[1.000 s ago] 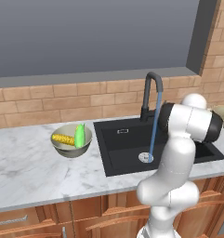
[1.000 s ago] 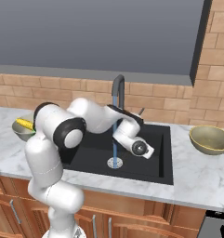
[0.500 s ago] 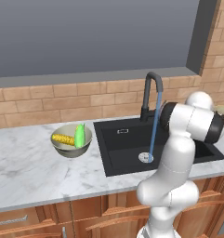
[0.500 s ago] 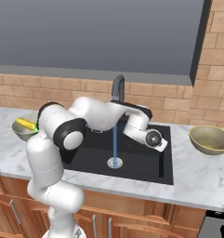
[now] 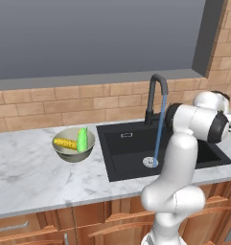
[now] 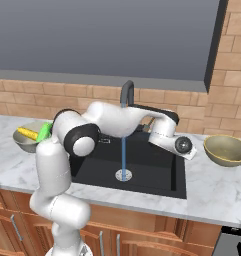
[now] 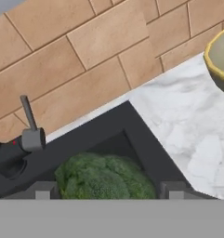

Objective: Pick the corns from the sink and place them in one bowl. Place the broccoli in the other bowl. Then turn off the sink faucet.

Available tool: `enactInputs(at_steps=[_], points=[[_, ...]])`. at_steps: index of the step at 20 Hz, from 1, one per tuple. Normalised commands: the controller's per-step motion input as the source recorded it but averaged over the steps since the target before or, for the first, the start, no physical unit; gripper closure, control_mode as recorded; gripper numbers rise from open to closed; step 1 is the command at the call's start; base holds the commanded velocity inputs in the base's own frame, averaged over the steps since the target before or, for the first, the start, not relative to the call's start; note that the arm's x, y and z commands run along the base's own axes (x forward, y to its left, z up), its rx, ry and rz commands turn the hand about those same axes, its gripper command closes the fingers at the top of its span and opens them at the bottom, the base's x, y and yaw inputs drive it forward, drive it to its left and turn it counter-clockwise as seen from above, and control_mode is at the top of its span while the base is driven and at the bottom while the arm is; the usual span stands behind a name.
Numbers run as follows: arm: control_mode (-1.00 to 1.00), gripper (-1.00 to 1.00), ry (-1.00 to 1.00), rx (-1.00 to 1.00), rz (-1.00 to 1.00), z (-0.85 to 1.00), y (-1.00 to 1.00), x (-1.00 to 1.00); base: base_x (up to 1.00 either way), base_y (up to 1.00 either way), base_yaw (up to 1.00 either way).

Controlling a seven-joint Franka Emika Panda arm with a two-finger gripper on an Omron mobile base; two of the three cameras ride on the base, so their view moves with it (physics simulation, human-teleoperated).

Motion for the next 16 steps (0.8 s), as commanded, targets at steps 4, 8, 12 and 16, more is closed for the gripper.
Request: enactInputs(at_steps=[4,8,12,16], points=[[-1.00,1.00,0.00,0.00,-0.02,0.13,-0.47,0.00,0.00,0.00,0.00],[-1.00,1.00,0.00,0.00,-0.01,0.11,-0.44,0.01,0.00,0.00,0.00],[-1.00,1.00,0.00,0.00,-0.03,0.09,-0.40,0.11,0.00,0.00,0.00],[-1.00,1.00,0.00,0.00,-0.06,0.09,-0.39,0.19,0.00,0.00,0.00]])
